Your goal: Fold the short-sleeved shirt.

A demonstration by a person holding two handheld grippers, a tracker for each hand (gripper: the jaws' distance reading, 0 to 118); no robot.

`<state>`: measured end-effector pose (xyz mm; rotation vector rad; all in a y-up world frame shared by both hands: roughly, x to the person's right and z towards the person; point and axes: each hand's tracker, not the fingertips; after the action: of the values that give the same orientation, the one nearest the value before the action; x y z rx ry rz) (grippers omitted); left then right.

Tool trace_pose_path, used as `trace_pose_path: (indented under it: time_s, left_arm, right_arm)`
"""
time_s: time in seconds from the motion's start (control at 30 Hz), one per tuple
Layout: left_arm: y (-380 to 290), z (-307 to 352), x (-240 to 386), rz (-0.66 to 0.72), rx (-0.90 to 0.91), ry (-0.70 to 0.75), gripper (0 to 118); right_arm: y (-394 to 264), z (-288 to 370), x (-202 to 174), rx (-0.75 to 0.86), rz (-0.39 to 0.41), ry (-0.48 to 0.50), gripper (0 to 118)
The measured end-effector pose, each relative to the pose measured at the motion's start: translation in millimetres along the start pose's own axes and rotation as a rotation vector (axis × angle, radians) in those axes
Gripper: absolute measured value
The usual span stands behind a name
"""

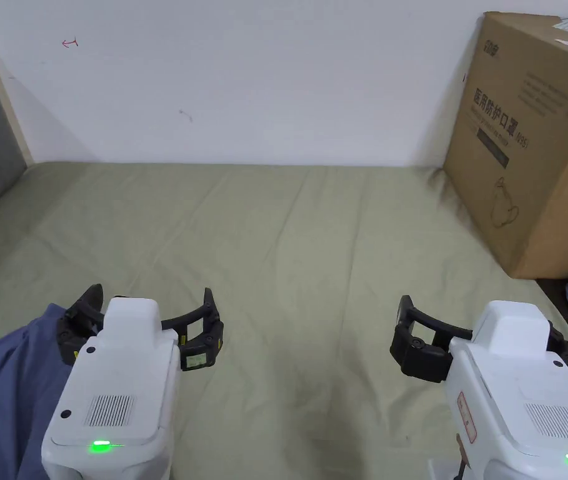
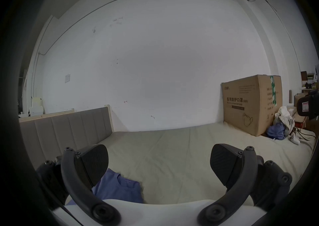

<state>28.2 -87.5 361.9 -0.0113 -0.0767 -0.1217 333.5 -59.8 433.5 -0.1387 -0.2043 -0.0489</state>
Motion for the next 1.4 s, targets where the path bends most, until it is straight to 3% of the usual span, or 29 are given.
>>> trace_pose_path:
  time_s: [1.4]
  left_arm:
    - [-0.6,-4.0,-7.4,0.027,-0.021,-0.004,118]
  right_arm:
    - [4.2,-0.1,-8.2,0.001,0.054,-0.012,118]
